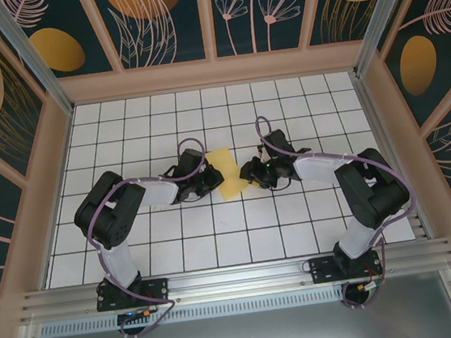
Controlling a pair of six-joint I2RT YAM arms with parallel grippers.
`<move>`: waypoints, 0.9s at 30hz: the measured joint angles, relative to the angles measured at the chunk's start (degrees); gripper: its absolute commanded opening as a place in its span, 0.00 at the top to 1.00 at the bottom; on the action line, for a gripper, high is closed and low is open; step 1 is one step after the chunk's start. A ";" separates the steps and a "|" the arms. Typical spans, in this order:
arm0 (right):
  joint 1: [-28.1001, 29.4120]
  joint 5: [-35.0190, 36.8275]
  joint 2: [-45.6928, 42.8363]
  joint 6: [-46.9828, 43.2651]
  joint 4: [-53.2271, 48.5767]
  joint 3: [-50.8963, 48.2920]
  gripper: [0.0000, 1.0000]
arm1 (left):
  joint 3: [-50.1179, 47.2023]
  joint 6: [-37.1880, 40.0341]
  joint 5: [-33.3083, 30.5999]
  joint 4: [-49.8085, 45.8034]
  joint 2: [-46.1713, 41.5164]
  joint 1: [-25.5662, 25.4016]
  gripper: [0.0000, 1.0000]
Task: Fold a paper plane with a square sheet of paper (pick it up from the middle)
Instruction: Third fold the triangle at the center of the table.
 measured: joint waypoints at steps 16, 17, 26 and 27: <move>0.00 -2.19 0.76 0.24 0.09 -0.33 0.73 | 0.00 0.00 0.17 0.02 0.00 0.00 0.87; 0.00 -2.23 1.03 0.24 -0.11 -0.33 0.75 | 0.00 0.00 0.20 0.02 0.00 0.00 0.87; 0.44 -0.85 1.25 -0.46 -1.79 -0.02 1.00 | 0.09 1.77 0.00 -0.46 -0.74 -0.04 0.83; 0.63 -0.59 1.25 -0.48 -2.12 0.11 1.00 | 0.15 2.34 -0.22 -0.85 -1.11 -0.04 0.83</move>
